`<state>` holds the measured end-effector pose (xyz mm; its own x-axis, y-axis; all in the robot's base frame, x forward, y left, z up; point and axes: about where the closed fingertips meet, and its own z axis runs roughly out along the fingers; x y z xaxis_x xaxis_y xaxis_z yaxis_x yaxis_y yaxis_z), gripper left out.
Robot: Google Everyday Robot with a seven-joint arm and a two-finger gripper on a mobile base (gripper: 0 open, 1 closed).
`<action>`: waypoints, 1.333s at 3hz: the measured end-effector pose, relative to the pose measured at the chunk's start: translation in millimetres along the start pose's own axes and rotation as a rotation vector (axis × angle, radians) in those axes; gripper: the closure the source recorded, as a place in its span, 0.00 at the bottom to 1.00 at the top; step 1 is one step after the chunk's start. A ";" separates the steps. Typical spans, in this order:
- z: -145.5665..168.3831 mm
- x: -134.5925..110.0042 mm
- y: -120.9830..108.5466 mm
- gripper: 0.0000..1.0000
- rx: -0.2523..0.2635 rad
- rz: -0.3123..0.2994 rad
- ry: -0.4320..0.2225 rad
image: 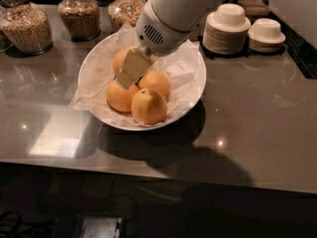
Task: Pick orange from white bowl
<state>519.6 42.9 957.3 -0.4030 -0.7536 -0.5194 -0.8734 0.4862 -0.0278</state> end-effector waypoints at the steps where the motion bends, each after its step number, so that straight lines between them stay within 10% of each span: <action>1: 4.1 5.9 1.3 0.33 0.001 0.025 0.014; 4: 29.0 16.6 13.3 0.36 -0.016 0.107 0.041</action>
Offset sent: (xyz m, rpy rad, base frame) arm -0.0066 0.0026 -0.0322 -0.0073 0.0825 -0.0643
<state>509.2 49.7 923.5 -0.5049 -0.7155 -0.4830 -0.8290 0.5578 0.0402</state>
